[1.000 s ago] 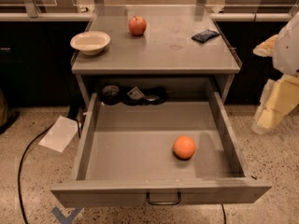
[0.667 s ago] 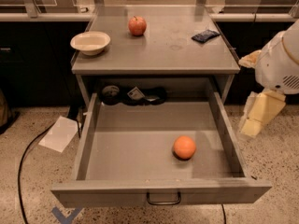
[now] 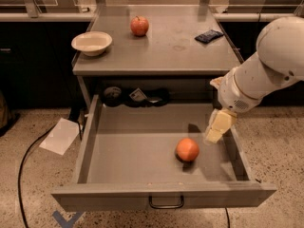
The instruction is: Pick orange from top drawer and place on counter
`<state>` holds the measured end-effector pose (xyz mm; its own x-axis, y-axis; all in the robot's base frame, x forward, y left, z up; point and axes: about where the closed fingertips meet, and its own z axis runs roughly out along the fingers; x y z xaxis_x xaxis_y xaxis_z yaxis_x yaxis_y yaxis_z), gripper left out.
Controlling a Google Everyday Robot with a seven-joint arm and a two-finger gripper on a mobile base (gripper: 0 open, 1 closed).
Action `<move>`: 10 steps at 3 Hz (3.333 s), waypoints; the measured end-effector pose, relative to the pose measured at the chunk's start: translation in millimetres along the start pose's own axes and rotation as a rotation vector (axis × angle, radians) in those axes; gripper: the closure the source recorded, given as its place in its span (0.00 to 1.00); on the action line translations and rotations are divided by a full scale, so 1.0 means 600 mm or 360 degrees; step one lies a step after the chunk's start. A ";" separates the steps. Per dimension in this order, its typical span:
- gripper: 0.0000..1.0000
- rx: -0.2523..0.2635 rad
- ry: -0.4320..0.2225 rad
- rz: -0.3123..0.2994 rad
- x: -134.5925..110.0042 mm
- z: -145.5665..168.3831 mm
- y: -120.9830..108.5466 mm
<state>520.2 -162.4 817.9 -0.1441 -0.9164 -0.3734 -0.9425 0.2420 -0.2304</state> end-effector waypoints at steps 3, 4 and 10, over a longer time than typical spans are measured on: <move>0.00 -0.0055 0.0039 0.0073 -0.009 0.092 -0.002; 0.00 -0.0098 0.0063 0.0120 0.005 0.140 0.014; 0.00 -0.0301 -0.0019 0.0205 0.021 0.298 0.107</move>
Offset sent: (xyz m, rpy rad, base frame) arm 0.0279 0.0257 -0.0512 -0.0092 0.0529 -0.0453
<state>511.8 -101.2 637.6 -0.2640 -0.8777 -0.3998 -0.9565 0.2915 -0.0082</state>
